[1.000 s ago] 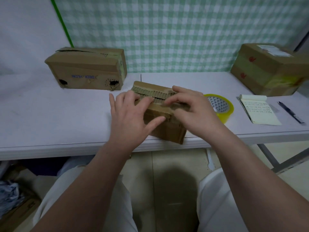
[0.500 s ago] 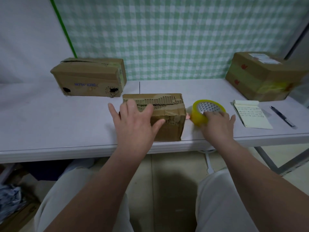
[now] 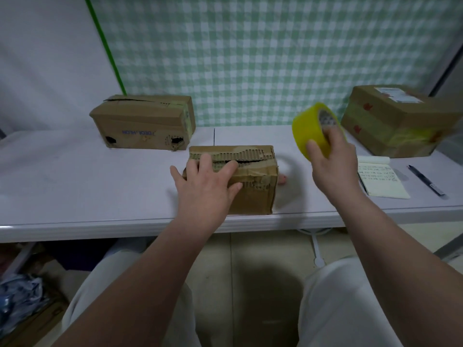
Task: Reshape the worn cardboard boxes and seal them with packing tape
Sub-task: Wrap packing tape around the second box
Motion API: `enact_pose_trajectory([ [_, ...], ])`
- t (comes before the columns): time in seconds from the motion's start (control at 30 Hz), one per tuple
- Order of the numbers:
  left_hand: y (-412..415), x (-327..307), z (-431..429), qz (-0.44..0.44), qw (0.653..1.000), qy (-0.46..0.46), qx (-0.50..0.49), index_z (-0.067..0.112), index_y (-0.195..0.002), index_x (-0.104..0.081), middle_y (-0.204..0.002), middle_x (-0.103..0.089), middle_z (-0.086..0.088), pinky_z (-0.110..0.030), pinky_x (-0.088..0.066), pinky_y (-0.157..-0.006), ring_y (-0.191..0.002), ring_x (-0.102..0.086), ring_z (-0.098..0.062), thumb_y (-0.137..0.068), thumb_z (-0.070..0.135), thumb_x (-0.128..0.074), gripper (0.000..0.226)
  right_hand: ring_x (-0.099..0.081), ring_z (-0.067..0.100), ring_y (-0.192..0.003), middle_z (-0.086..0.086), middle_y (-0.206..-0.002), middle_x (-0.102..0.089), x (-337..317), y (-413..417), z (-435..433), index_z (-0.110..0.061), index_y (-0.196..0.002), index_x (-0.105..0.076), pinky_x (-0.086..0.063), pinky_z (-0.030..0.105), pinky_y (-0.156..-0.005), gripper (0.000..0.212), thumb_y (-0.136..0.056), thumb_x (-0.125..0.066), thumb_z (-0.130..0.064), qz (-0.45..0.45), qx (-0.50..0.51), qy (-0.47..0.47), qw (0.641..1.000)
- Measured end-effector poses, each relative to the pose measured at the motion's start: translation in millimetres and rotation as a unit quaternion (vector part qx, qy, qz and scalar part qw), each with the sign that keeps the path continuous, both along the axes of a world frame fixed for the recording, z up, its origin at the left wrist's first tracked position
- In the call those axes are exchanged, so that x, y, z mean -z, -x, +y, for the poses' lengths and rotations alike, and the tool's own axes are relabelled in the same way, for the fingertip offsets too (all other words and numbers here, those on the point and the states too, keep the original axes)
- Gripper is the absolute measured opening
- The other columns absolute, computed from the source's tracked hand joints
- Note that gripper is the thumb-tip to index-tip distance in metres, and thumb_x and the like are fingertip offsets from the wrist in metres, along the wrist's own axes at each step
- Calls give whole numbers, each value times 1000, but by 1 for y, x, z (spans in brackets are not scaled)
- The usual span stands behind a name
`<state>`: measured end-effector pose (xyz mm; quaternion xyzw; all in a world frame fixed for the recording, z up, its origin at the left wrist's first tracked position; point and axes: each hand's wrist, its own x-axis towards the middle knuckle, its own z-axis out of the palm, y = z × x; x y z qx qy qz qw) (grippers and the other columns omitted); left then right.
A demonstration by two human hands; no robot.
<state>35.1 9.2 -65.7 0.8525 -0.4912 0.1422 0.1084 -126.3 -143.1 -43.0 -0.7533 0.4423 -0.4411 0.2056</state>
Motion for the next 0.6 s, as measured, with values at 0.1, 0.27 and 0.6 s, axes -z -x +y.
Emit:
enact_pose_trajectory([
  [0.1,-1,-3,0,23,1000,-6,4,43,-135,-34,-128,-33,-5,-61,-19,-109,-120,-32,-28,-94,57,-37,43,-52,7,-79,-9,-87,-56,-32,-8,21,-26,-96,-54,-39,26,-69,2,-95,-53,-27,-184,-102,-89,974],
  [0.27,-3,-3,6,29,999,17,29,42,-136,-37,-128,-34,-4,-55,-25,-107,-117,-33,-27,-94,53,-40,44,-59,12,-88,-7,-99,-60,-57,-15,46,-25,-96,-58,-51,40,-82,14,-100,-45,-31,-327,-235,-286,870],
  [0.6,15,-5,-14,2,999,41,4,26,-120,-49,-119,-43,-8,-59,-16,-110,-115,-38,-31,-84,66,-47,54,-59,8,-79,-10,-94,-60,-46,-28,57,-27,-96,-57,-48,41,-79,16,-99,-45,-37,-253,-215,-327,884],
])
